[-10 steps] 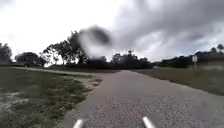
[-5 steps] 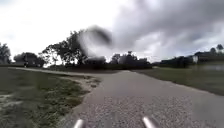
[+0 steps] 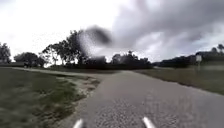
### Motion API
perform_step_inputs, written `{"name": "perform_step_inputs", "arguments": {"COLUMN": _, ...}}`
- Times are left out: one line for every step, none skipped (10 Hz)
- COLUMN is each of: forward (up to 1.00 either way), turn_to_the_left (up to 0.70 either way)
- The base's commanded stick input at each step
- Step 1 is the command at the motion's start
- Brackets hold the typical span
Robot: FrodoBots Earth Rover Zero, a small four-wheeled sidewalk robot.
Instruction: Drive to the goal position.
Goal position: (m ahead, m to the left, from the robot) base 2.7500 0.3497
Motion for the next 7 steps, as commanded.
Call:
{"name": "perform_step_inputs", "arguments": {"forward": 0.7, "turn_to_the_left": 0.0}}
{"name": "perform_step_inputs", "arguments": {"forward": 0.7, "turn_to_the_left": 0.0}}
{"name": "perform_step_inputs", "arguments": {"forward": 0.7, "turn_to_the_left": 0.0}}
{"name": "perform_step_inputs", "arguments": {"forward": 0.7, "turn_to_the_left": 0.0}}
{"name": "perform_step_inputs", "arguments": {"forward": 0.7, "turn_to_the_left": 0.0}}
{"name": "perform_step_inputs", "arguments": {"forward": 0.7, "turn_to_the_left": 0.0}}
{"name": "perform_step_inputs", "arguments": {"forward": 0.7, "turn_to_the_left": 0.0}}
